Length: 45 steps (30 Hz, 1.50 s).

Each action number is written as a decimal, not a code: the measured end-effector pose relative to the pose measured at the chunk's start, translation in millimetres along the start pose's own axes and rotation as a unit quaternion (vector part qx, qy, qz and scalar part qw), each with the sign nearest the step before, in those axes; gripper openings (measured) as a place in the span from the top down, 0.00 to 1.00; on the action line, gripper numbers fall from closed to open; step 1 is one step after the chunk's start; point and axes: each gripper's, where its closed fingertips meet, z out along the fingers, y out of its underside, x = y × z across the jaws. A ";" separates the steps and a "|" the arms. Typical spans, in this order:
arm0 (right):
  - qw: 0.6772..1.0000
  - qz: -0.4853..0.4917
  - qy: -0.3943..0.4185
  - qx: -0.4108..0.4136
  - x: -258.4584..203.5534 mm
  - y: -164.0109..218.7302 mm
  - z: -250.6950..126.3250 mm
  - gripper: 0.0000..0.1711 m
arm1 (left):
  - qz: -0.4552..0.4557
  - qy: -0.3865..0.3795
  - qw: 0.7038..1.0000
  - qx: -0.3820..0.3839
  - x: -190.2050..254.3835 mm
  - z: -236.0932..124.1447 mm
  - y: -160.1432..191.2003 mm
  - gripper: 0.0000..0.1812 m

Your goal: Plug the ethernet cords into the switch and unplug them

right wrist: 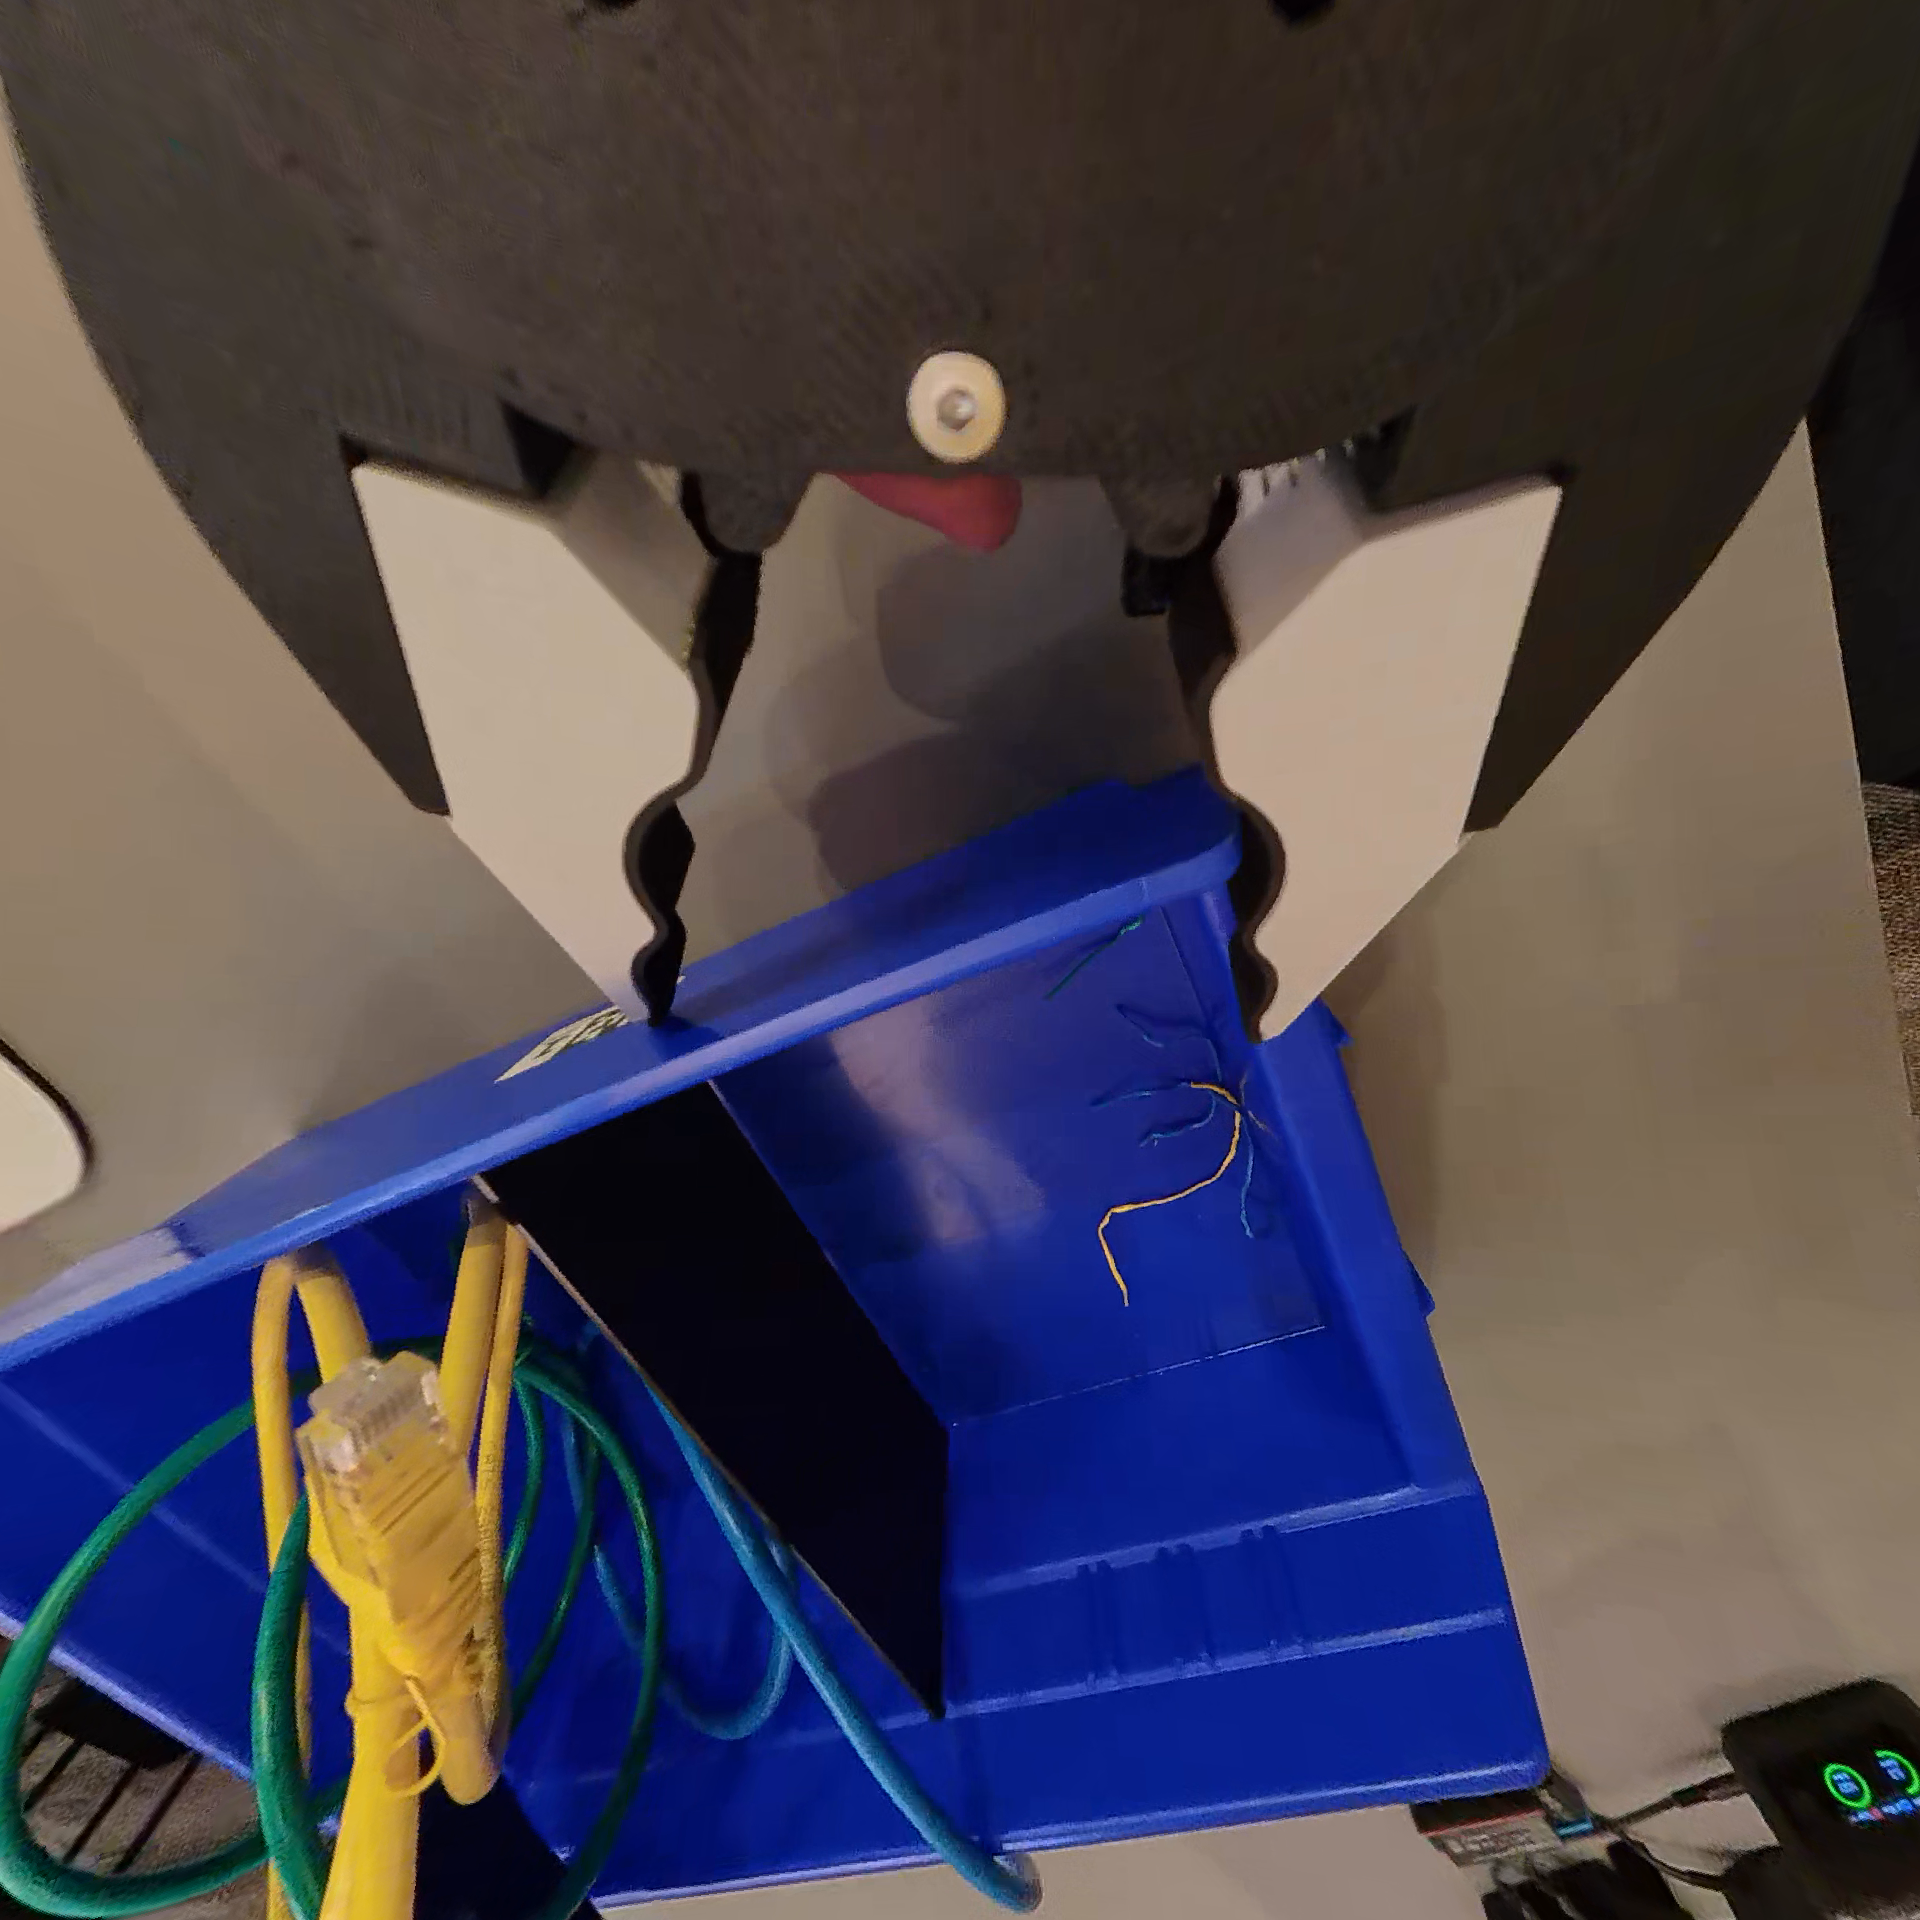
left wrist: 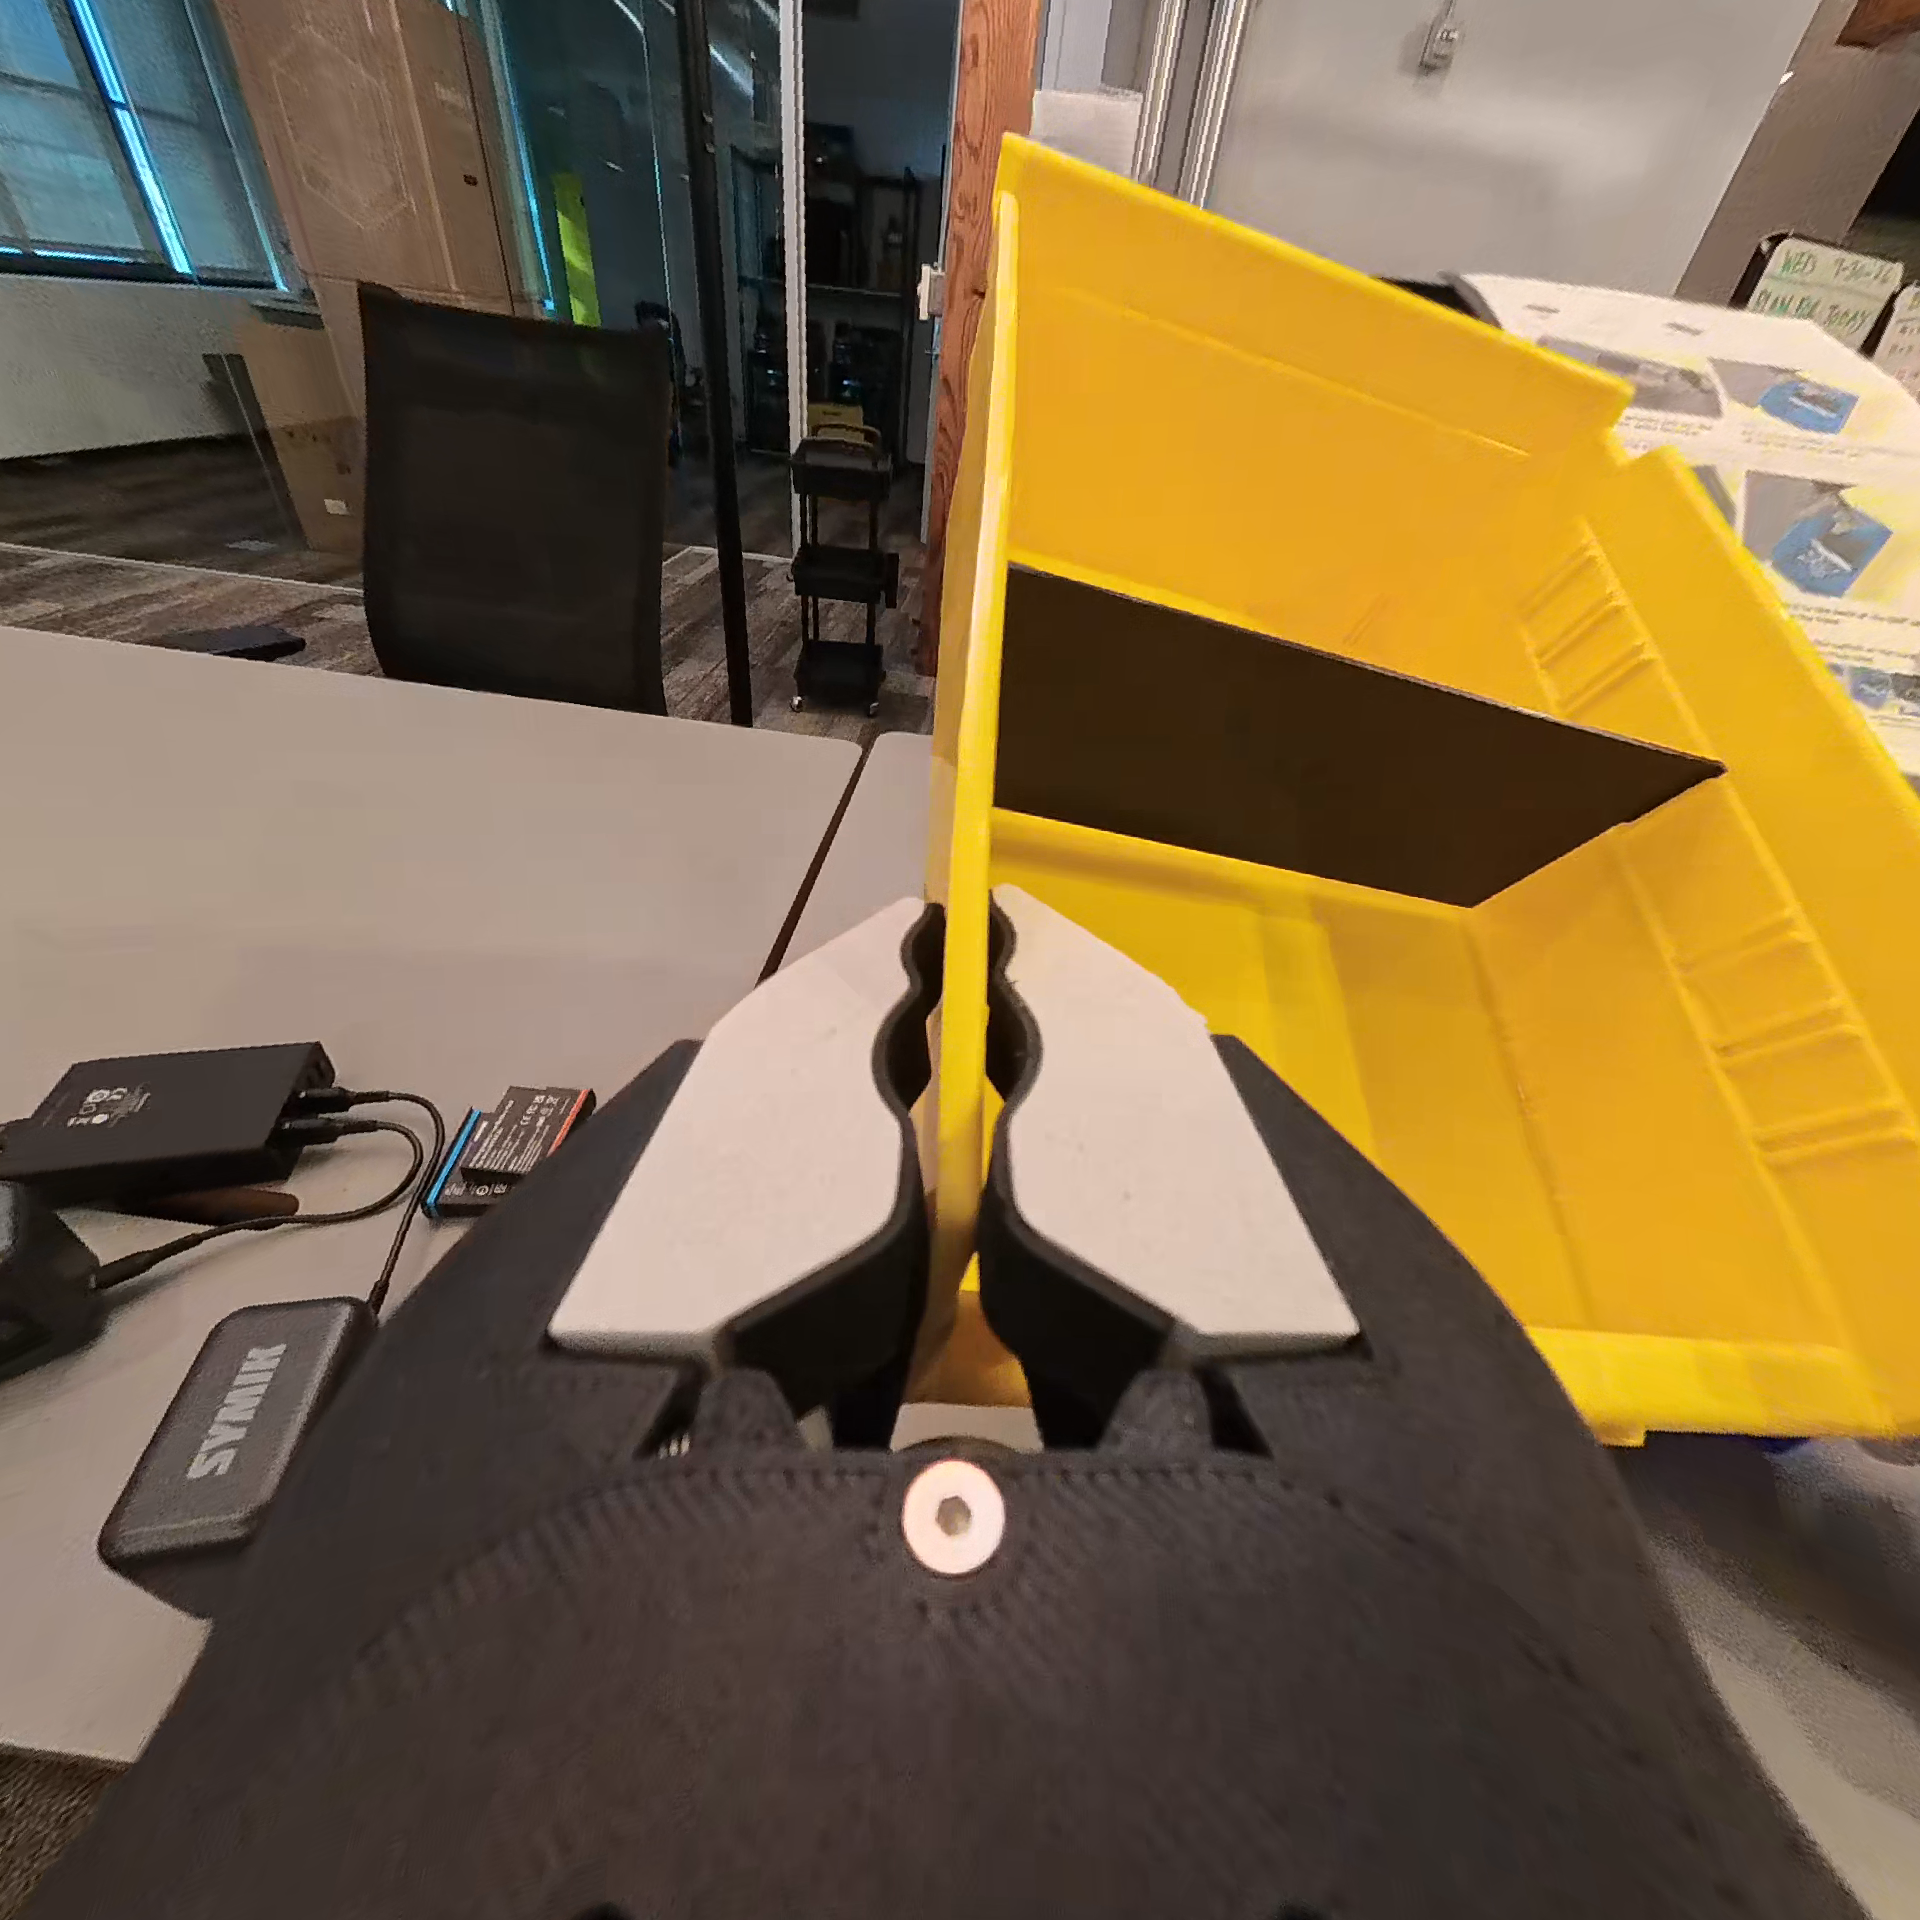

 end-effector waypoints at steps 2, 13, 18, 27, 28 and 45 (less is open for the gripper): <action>1.000 -0.005 -0.004 0.006 -7.7 -6.5 11.1 0.40 | 0.000 0.002 1.000 0.005 1.9 -1.9 -4.8 0.97; 0.999 -0.014 -0.044 0.030 -28.2 -27.1 16.9 0.29 | 0.006 0.041 0.999 0.024 48.1 -1.6 -26.5 0.97; 0.998 -0.001 -0.024 0.059 11.9 -14.5 -56.0 0.34 | 0.025 0.080 0.996 0.026 105.7 14.1 -20.6 0.97; 0.955 0.077 -0.132 0.256 26.4 -12.7 -258.6 0.39 | 0.078 0.214 0.974 -0.021 283.0 60.3 31.3 0.97; 0.956 0.098 -0.109 0.255 35.1 -4.5 -269.1 0.37 | 0.082 0.228 0.970 -0.028 304.3 63.9 38.7 0.97; 0.950 0.188 0.198 0.152 142.3 127.9 -348.2 0.48 | 0.046 0.351 0.918 -0.181 537.7 85.2 181.8 0.97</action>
